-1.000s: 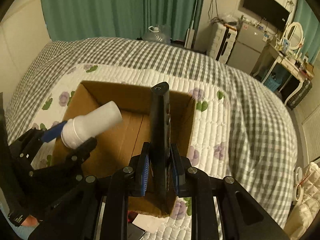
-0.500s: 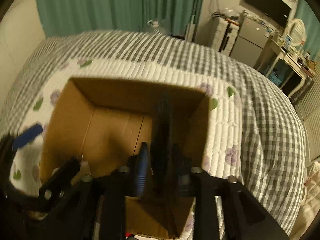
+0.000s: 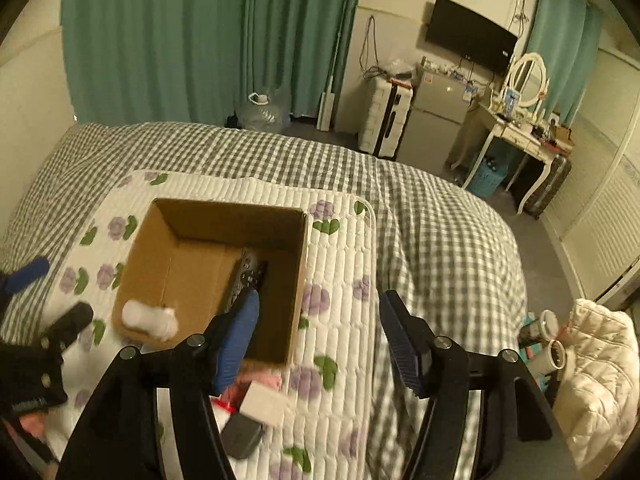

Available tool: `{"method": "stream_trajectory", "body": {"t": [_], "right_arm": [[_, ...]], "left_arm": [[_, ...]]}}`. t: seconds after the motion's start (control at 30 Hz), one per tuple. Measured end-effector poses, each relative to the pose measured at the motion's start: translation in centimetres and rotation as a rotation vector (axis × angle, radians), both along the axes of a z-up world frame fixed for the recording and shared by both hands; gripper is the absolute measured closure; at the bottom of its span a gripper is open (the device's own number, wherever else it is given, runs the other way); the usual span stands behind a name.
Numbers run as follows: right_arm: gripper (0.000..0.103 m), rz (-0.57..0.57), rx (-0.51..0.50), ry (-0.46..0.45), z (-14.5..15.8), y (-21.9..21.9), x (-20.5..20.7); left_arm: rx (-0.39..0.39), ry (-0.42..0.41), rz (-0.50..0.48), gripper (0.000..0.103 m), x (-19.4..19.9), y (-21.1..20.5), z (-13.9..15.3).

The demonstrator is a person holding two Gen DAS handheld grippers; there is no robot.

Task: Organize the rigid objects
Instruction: 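Grasp the light blue earbuds case with the left gripper while the right grasps the white square charger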

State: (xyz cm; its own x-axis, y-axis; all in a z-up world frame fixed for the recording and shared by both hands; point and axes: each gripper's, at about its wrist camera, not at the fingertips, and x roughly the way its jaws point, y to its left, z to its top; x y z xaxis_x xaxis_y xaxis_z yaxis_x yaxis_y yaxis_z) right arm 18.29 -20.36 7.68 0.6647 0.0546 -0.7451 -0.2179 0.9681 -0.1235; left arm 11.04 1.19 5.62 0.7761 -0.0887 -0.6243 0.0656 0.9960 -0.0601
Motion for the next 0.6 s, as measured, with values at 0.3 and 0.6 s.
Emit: {"method": "stream_trajectory", "body": {"t": [0.3,0.6], "right_arm": [[0.034,0.04,0.051,0.015,-0.6,2.2,-7.5],[0.033,0.004,0.03,0.091,-8.7,3.3,-7.9]], "left_arm": [[0.001,0.003,0.002,0.0,-5.0,1.8,-0.5],[0.01,0.091,0.026,0.0,-4.9,3.1,-7.7]]}}
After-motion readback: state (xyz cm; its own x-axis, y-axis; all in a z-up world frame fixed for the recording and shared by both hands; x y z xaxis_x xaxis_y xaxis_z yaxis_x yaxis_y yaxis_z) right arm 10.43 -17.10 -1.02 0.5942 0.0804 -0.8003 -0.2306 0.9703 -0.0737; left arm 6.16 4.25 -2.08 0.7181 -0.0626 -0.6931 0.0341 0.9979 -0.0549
